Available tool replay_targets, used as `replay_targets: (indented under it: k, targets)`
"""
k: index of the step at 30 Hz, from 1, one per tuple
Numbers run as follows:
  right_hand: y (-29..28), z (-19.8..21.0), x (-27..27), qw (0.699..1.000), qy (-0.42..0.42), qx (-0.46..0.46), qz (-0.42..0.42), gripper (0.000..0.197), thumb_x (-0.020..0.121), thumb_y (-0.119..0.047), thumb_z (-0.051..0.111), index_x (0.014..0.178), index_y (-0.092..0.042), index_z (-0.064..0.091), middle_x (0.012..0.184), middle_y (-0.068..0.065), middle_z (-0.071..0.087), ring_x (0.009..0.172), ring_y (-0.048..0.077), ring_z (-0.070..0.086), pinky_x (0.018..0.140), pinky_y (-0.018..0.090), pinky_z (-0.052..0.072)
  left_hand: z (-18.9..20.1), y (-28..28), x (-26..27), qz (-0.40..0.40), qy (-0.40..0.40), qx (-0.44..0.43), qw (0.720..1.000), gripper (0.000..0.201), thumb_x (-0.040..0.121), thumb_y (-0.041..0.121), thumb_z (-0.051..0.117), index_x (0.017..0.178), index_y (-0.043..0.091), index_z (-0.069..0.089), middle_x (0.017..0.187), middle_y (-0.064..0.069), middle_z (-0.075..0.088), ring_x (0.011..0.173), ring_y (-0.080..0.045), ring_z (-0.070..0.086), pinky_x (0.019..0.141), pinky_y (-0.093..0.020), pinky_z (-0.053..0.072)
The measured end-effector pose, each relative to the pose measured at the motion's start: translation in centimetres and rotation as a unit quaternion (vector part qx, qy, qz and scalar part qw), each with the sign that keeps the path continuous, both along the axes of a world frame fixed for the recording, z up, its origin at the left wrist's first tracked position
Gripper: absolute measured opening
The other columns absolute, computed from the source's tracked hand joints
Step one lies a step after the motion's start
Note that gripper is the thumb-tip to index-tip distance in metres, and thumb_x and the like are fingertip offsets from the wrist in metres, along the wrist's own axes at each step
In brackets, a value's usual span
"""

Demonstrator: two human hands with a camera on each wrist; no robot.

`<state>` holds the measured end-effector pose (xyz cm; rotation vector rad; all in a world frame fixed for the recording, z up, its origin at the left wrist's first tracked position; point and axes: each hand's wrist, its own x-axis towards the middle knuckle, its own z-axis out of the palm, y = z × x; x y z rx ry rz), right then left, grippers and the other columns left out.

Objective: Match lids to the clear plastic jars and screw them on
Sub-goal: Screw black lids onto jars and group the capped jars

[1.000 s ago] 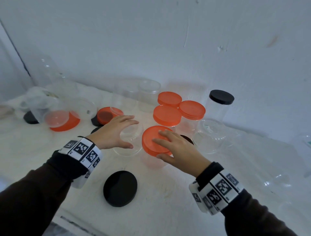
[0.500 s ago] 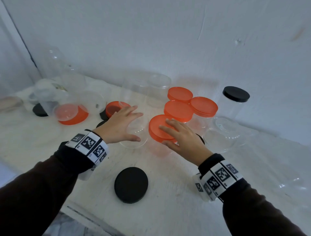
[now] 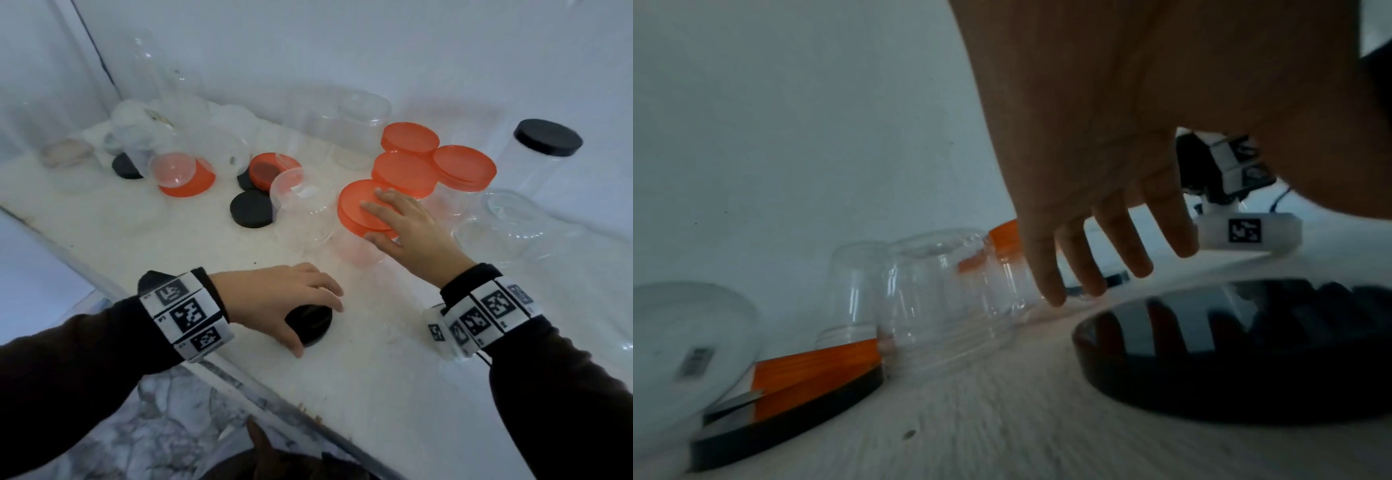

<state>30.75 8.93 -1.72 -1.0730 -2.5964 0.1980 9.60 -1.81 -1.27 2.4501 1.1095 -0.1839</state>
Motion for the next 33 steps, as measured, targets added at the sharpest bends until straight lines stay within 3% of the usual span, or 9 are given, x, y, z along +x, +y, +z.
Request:
replay_targets:
  k: [4, 9, 12, 15, 18, 21, 28, 33]
  targets:
    - [0.0, 0.1, 0.1, 1.0, 0.004, -0.011, -0.004, 0.068, 0.082, -0.055, 0.029, 0.133, -0.015, 0.05, 0.14, 0.016, 0.044, 0.133, 0.035, 0.036, 0.108, 0.052, 0.029, -0.9, -0.4, 0.1, -0.003, 0.068, -0.04, 0.997, 0.088, 0.071, 0.037, 0.077, 0.142, 0.03, 0.027, 0.151, 0.01, 0.016, 0.135, -0.012, 0.009, 0.113, -0.032, 0.022]
    - [-0.2, 0.4, 0.0, 1.0, -0.01, -0.014, -0.003, 0.063, 0.086, -0.055, 0.036, 0.136, -0.017, 0.047, 0.144, 0.014, 0.039, 0.136, 0.033, 0.03, 0.11, 0.054, 0.026, -0.9, -0.4, 0.4, 0.015, 0.052, -0.043, 0.998, 0.081, 0.074, 0.026, 0.075, 0.141, 0.032, 0.03, 0.147, 0.011, 0.02, 0.132, -0.011, 0.013, 0.11, -0.032, 0.028]
    - [-0.3, 0.8, 0.7, 0.999, -0.037, -0.037, -0.001, 0.059, 0.091, -0.05, 0.045, 0.144, -0.029, 0.03, 0.155, 0.004, 0.02, 0.144, 0.023, 0.01, 0.116, 0.045, 0.011, -0.2, 0.0, 1.2, 0.012, 0.036, -0.028, 0.999, 0.079, 0.076, 0.029, 0.074, 0.141, 0.033, 0.029, 0.147, 0.011, 0.022, 0.131, -0.009, 0.015, 0.109, -0.029, 0.028]
    - [-1.1, 2.2, 2.5, 1.0, 0.002, -0.023, -0.021, 0.061, 0.09, -0.049, 0.047, 0.144, -0.031, 0.028, 0.154, 0.0, 0.02, 0.143, 0.021, 0.011, 0.115, 0.041, 0.012, 1.1, 0.7, 2.5, 0.011, -0.019, -0.004, 1.0, 0.08, 0.076, 0.033, 0.073, 0.142, 0.037, 0.028, 0.147, 0.013, 0.022, 0.131, -0.007, 0.015, 0.108, -0.026, 0.027]
    - [-1.8, 3.5, 5.5, 0.996, 0.031, 0.01, -0.084, 0.055, 0.091, -0.036, 0.054, 0.142, -0.026, 0.036, 0.15, 0.0, 0.031, 0.137, 0.021, 0.026, 0.11, 0.041, 0.026, 2.2, 1.6, 4.0, 0.011, -0.078, 0.021, 0.997, 0.081, 0.075, 0.038, 0.073, 0.14, 0.041, 0.027, 0.147, 0.018, 0.022, 0.132, -0.002, 0.014, 0.11, -0.032, 0.028]
    - [-2.5, 4.3, 9.4, 0.983, 0.019, 0.045, -0.175, 0.054, 0.088, -0.034, 0.059, 0.138, -0.022, 0.041, 0.145, 0.0, 0.038, 0.132, 0.022, 0.033, 0.105, 0.042, 0.034, 2.9, 2.8, 5.6, 0.017, -0.146, 0.045, 0.988, 0.082, 0.073, 0.04, 0.075, 0.137, 0.047, 0.026, 0.145, 0.025, 0.021, 0.133, 0.004, 0.013, 0.111, -0.026, 0.022]
    - [-2.9, 4.0, 16.6, 0.926, -0.059, -0.007, -0.374, 0.067, 0.085, -0.043, 0.06, 0.142, -0.023, 0.032, 0.152, 0.001, 0.023, 0.136, 0.025, 0.023, 0.105, 0.043, 0.03, 3.0, 5.3, 8.6, 0.023, -0.25, 0.079, 0.965, 0.086, 0.068, 0.044, 0.078, 0.135, 0.051, 0.025, 0.142, 0.034, 0.017, 0.133, 0.01, 0.013, 0.103, -0.004, 0.011]
    - [-2.7, 2.7, 18.5, 0.888, -0.13, -0.083, -0.433, 0.081, 0.082, -0.054, 0.059, 0.147, -0.027, 0.017, 0.155, 0.009, 0.01, 0.136, 0.037, 0.021, 0.107, 0.049, 0.027, 3.1, 6.5, 10.3, 0.008, -0.277, 0.091, 0.957, 0.08, 0.063, 0.062, 0.065, 0.133, 0.052, 0.026, 0.146, 0.028, 0.022, 0.135, 0.008, 0.015, 0.107, -0.006, 0.012]
